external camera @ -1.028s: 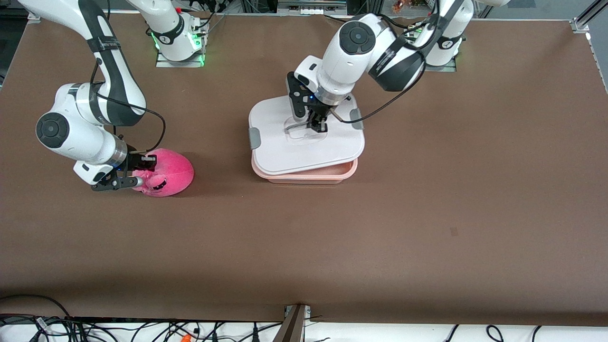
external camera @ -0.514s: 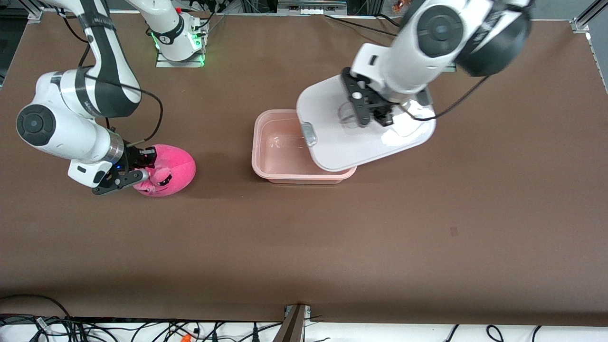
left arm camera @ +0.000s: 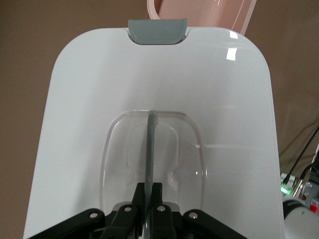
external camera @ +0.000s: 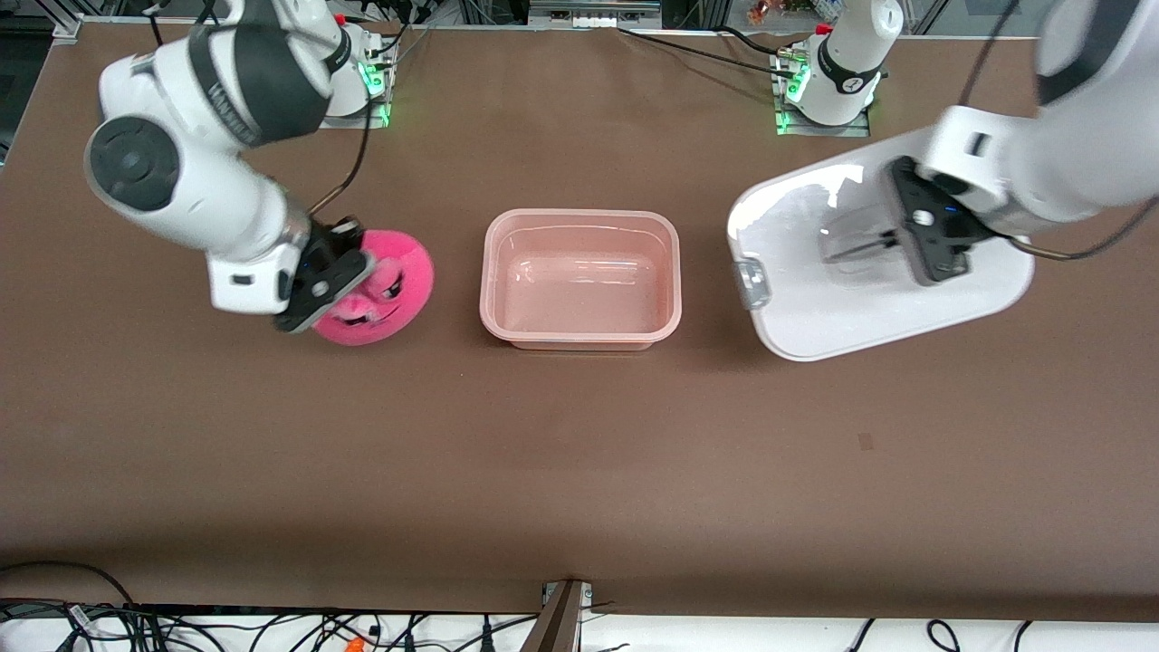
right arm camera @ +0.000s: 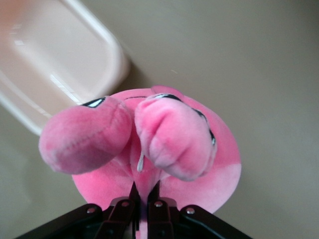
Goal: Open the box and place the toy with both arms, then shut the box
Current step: 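Carry the pink toy into the pink box with the right gripper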
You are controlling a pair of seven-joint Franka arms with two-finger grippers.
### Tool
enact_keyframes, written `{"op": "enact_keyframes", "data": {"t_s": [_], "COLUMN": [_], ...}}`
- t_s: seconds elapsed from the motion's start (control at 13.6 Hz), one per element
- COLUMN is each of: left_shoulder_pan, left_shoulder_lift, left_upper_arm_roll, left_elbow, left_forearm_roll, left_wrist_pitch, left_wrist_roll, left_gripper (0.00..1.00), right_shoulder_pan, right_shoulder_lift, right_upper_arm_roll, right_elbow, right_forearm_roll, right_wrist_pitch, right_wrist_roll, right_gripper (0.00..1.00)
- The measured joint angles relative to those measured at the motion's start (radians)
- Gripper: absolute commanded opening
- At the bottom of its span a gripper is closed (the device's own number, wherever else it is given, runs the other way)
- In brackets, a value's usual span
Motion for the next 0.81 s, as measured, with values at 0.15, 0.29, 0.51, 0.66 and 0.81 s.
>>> {"op": "enact_keyframes", "data": {"t_s": [0.15, 0.29, 0.51, 0.66, 0.81], "left_shoulder_pan": [0.069, 0.105, 0.125, 0.126, 0.126], "left_shoulder_lift": [0.023, 0.062, 0.084, 0.084, 0.084], "left_upper_arm_roll": [0.000, 0.000, -0.001, -0.003, -0.006], "left_elbow": [-0.001, 0.000, 0.001, 0.005, 0.007], "left_forearm_roll": [0.015, 0.029, 0.031, 0.031, 0.031], "left_wrist_pitch": [-0.004, -0.004, -0.004, -0.004, -0.004], "left_wrist_roll": [0.136, 0.217, 0.242, 0.242, 0.242], "left_gripper": [0.00, 0.00, 0.00, 0.00, 0.00], "right_shoulder_pan": [0.085, 0.177, 0.313, 0.395, 0.436], "right_shoulder_lift": [0.009, 0.035, 0.118, 0.188, 0.241], "right_upper_arm_roll": [0.007, 0.009, 0.010, 0.009, 0.009], "right_elbow": [0.046, 0.085, 0.152, 0.189, 0.209], "right_forearm_roll": [-0.023, -0.056, -0.123, -0.166, -0.202], "right_wrist_pitch": [-0.014, -0.014, -0.012, -0.003, 0.003], "right_wrist_roll": [-0.025, -0.041, -0.041, -0.038, -0.036], "right_gripper": [0.00, 0.00, 0.00, 0.00, 0.00]}}
